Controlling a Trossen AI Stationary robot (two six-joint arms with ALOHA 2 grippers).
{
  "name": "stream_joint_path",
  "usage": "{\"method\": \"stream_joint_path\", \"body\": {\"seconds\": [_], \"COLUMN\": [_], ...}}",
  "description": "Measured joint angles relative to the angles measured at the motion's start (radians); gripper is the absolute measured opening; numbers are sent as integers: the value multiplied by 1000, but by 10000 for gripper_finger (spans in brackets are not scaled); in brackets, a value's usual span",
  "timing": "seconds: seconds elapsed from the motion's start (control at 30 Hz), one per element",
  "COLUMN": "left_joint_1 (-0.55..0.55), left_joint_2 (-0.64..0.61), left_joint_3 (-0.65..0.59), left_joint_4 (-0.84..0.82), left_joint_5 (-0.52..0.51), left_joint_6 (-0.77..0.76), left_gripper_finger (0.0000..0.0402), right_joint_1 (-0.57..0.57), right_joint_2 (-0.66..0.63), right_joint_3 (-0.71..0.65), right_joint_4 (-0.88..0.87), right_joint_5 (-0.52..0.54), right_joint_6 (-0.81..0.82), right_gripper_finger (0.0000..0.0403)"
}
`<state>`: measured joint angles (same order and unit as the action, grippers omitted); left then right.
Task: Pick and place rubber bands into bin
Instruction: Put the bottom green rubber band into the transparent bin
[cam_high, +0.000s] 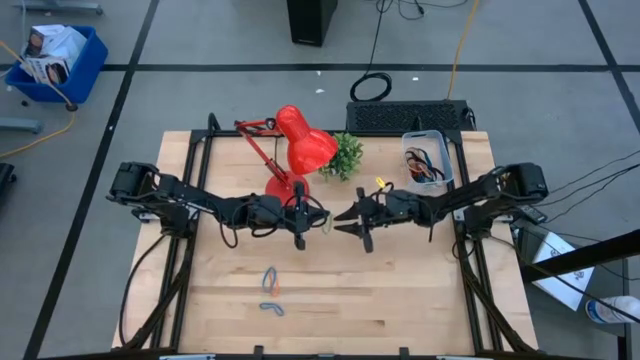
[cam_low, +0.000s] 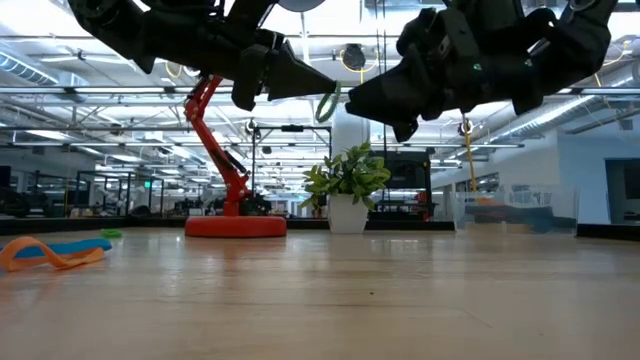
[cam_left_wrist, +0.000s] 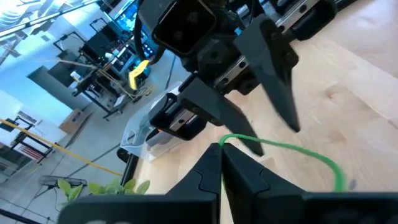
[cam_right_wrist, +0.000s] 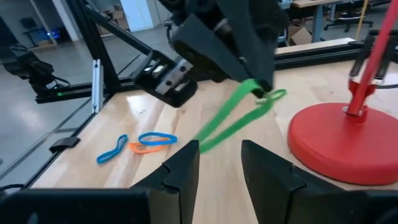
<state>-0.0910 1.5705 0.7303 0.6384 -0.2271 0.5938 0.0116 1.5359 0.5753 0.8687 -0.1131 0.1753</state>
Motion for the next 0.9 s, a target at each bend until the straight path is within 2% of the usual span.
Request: {"method": "stream_joint_path", "body": {"seconds": [0.13, 0.3, 0.5, 0.7, 0.9], "left_joint_1": [0, 0, 0, 0, 0], "left_joint_2": [0, 0, 0, 0, 0], "left_joint_3": [0, 0, 0, 0, 0], "left_joint_4": [0, 0, 1, 1, 1], "left_joint_5": [-1, -2, -2, -2, -2], "left_joint_6": [0, 0, 0, 0, -3], "left_gripper_finger": [19, 5, 23, 5, 23], "right_joint_1": [10, 10, 10, 10, 10], "right_joint_2": [-2, -2, -1, -1, 35], "right_joint_3": [5, 5, 4, 4, 3], "right_joint_4": [10, 18, 21, 25, 61], "right_joint_5": [0, 2, 7, 9, 30], "right_joint_6": [0, 28, 30, 50, 52], "right_gripper_finger": [114, 114, 114, 114, 114]}}
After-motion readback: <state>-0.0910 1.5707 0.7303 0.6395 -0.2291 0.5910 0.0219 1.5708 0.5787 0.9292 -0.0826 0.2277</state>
